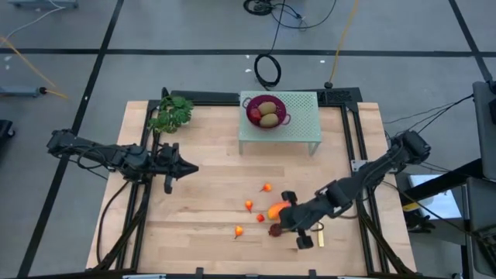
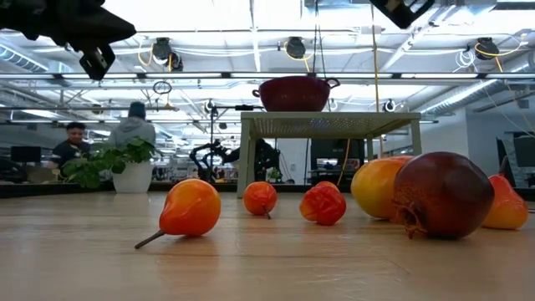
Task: Pick & Place Fruit
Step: Put the pomegranate into the strainer bowl on the shelf
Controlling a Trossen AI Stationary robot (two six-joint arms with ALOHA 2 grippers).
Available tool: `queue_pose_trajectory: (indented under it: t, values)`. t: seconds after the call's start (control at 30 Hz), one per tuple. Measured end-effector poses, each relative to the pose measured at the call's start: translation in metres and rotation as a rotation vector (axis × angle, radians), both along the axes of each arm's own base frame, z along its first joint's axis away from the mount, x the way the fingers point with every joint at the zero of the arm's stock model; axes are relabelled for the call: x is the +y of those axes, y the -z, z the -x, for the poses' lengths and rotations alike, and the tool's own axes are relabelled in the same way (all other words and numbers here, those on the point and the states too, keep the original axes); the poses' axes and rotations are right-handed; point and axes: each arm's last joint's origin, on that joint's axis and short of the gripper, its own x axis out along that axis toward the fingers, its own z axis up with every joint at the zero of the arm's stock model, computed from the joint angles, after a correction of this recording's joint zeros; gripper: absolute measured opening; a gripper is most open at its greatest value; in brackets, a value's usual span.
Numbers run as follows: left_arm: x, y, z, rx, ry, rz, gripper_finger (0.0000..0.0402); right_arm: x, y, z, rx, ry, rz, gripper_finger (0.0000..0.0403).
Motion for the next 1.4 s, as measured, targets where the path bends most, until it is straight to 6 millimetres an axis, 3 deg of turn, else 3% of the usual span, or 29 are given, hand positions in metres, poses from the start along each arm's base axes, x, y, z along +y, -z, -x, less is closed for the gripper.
queue_pose_trajectory:
  t: [0.17,0.33,0.5,0.77,0.97,1.2,1.4]
  values:
    - [0.000,0.000,0.000,0.000,0.010,0.004,0.0004,0.015,0.002,-0.018,0.006,-0.027,-0.005,0.0004]
    - [0.000,0.000,0.000,0.001,0.010,0.002,0.0011,0.022,0.021,-0.027,0.081,-0.034,-0.006,0.0004]
    - [0.000,0.000,0.000,0.000,0.010,0.004,0.0023,0.017,0.031,-0.028,0.164,0.027,0.001,0.0004]
    - [-0.001,0.000,0.000,0.001,0.028,0.008,0.0024,0.007,0.031,-0.034,0.193,0.125,-0.050,0.0007]
    - [-0.001,0.000,0.000,0.001,0.033,0.008,0.0024,0.001,0.031,-0.038,0.235,0.202,-0.125,0.0055]
    - [-0.001,0.000,0.000,0.001,0.034,0.005,0.0024,0.002,0.031,-0.037,0.255,0.161,-0.147,0.0134]
    - [-0.001,0.000,0.000,0.001,0.034,0.004,0.0024,0.003,0.031,-0.037,0.243,0.149,-0.144,0.0160]
